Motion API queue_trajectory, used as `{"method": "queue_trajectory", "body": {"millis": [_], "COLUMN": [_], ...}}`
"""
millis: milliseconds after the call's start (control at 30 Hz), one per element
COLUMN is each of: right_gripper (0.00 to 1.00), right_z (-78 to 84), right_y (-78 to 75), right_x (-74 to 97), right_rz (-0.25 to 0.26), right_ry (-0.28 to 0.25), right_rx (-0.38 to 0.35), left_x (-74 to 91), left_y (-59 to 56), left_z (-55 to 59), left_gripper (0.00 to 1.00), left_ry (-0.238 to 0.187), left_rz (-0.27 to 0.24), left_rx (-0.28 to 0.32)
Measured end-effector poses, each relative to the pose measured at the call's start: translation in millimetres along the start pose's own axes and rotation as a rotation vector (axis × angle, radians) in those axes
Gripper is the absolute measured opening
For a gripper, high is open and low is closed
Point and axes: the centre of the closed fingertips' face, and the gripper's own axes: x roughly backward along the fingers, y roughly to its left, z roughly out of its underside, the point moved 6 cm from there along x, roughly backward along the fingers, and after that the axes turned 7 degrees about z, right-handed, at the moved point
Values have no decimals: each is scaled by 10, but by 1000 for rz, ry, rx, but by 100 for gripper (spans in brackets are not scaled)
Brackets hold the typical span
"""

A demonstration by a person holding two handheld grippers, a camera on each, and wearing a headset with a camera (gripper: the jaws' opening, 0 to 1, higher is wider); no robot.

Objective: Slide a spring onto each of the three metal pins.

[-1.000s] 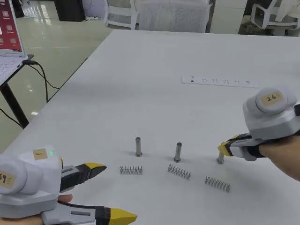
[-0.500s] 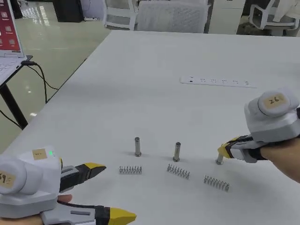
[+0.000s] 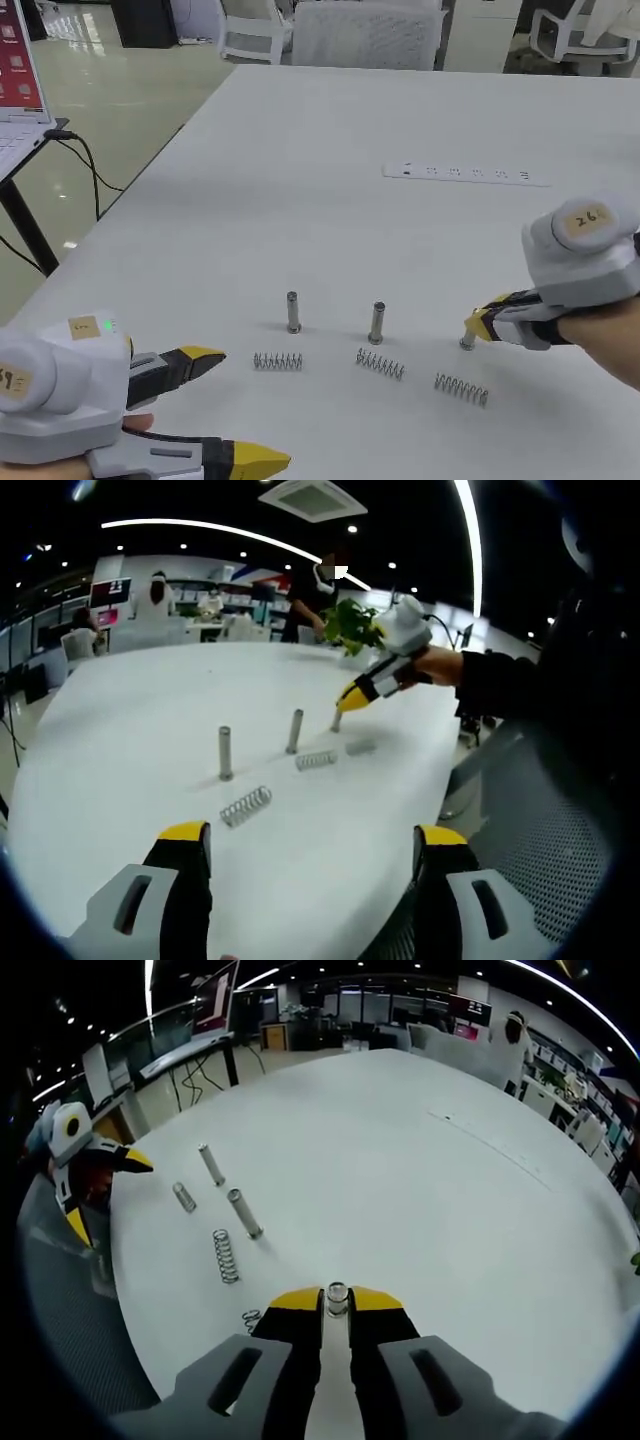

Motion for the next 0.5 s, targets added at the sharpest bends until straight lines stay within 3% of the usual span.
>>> {"method": "queue_trajectory", "body": {"millis": [500], "right_gripper": [12], "right_z": [75], "right_y": [-53], "right_x": [32], "right_rz": [10], "right_ry": [8], "right_rx": [-6], "left_x": [-1], "left_y": [2], "left_z": [9], "left_gripper": [79], "left_ry": [5], "left_rz": [2], "left_rx": [2]}}
